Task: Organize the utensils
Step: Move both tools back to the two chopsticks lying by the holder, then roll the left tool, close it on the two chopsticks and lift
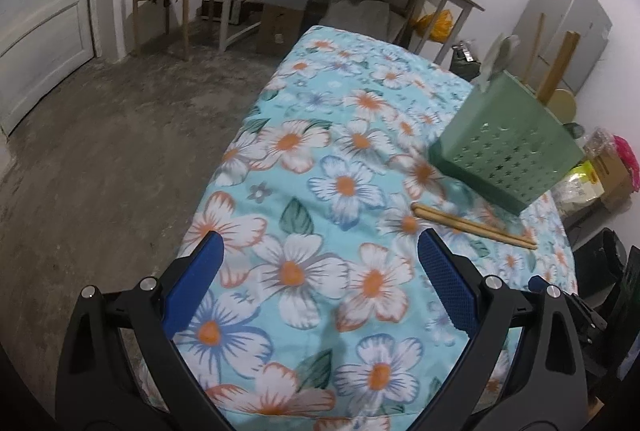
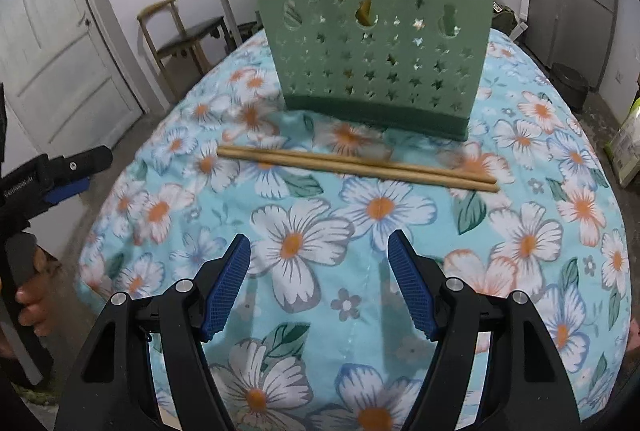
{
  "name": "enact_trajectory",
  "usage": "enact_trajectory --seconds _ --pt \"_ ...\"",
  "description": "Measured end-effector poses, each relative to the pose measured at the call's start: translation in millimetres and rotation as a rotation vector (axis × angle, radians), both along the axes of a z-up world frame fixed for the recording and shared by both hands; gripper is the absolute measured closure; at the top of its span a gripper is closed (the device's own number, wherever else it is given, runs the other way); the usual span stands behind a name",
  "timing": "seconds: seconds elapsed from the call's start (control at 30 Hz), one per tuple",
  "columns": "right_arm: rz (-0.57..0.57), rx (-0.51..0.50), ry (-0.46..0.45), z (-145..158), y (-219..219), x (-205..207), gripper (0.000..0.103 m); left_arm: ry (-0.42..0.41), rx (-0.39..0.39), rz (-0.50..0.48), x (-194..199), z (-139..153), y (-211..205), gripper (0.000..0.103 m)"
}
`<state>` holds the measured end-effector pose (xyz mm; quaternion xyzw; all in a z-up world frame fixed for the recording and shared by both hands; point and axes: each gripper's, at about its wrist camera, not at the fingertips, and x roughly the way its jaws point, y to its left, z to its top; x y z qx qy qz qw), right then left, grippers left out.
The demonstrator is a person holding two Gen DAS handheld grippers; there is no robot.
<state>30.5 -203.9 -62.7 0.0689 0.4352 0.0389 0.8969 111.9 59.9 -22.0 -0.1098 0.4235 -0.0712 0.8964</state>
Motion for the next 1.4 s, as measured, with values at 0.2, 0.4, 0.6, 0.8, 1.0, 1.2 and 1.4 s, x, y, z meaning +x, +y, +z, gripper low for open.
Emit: enact_trajectory --seconds 0.2,0.4,0.6,0.8,1.0,1.2,1.4 --pt "-0.027 -0.051 0.024 -11 -3 2 0.029 0.020 0.019 0.022 6 -9 1 0.009" --pt "-0.059 -0.067 0.040 -18 -11 0 0.027 0.002 0.025 0.007 10 -9 -5 0.009" --pt "-0.060 -0.054 0.030 -20 -19 -3 0.027 -0.064 -0.027 -0.085 8 2 -21 0.009" --pt "-0.082 -0.019 0.011 -18 -37 -2 0.027 -0.112 -0.128 -0.213 7 7 -46 0.016" --pt "-0.100 0.013 0.008 -21 -47 0 0.027 -0.048 -0.277 -0.235 28 -6 -60 0.037" --pt "-0.089 0.017 0.004 -22 -45 3 0.027 0.010 -0.329 -0.171 58 -28 -62 0.065" --pt "-0.084 0.033 0.003 -24 -47 4 0.027 0.078 -0.343 -0.149 69 -53 -67 0.087"
